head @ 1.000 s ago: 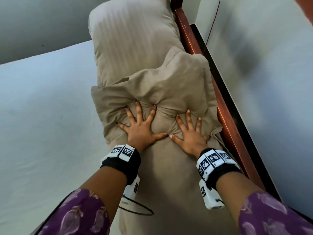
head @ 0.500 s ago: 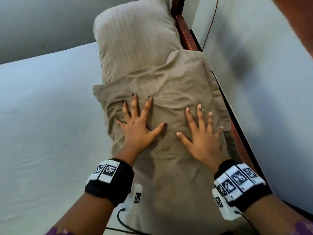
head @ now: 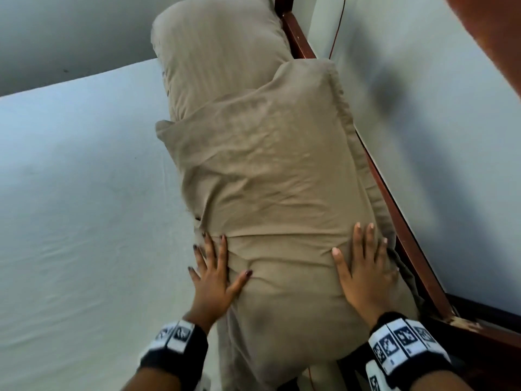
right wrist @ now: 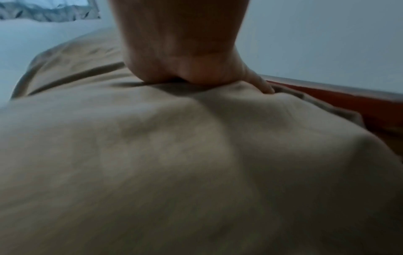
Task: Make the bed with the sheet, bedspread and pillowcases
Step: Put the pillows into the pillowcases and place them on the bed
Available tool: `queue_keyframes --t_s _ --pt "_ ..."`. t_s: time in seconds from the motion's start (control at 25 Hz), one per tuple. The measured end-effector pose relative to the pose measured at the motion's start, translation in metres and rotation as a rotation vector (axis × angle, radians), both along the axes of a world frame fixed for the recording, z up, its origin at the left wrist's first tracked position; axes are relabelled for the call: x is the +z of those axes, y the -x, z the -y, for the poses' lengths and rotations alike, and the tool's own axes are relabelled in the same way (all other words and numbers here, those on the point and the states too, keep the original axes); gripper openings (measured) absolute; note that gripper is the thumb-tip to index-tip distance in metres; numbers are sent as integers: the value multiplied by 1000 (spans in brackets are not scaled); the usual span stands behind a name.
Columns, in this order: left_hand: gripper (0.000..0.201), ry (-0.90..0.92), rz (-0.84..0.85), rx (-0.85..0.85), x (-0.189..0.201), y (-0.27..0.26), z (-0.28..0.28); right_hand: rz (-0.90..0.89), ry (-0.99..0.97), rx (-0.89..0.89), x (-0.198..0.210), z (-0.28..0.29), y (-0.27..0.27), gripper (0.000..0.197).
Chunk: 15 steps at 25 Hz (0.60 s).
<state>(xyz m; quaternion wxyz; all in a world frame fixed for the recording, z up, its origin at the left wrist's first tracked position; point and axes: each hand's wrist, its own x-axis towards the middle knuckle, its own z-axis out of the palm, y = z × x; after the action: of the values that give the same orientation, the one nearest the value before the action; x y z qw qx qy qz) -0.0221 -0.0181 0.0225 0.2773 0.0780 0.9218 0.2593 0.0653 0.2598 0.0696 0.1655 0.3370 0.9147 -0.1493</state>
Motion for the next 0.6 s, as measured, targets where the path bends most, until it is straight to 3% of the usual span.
queue_keyframes --t_s 0.12,0.2,0.32,0.4,0.48,0.6 --pt "109 -422 199 211 4 -70 -5 -34 11 -92 0 10 -27 86" --pt "117 -566 225 325 5 -105 -12 -104 70 -144 -3 8 -47 92" --pt "118 -412 155 397 -9 -134 -6 -299 38 -269 -11 4 -75 85" --pt "95 -249 150 365 -15 -140 3 -380 -2 -367 -13 -6 -85 57" --pt "69 -256 239 379 -20 -149 13 -374 66 -394 -11 -15 -97 19" --pt "59 -274 224 408 -31 -175 30 -317 77 -307 -7 -19 -118 10"
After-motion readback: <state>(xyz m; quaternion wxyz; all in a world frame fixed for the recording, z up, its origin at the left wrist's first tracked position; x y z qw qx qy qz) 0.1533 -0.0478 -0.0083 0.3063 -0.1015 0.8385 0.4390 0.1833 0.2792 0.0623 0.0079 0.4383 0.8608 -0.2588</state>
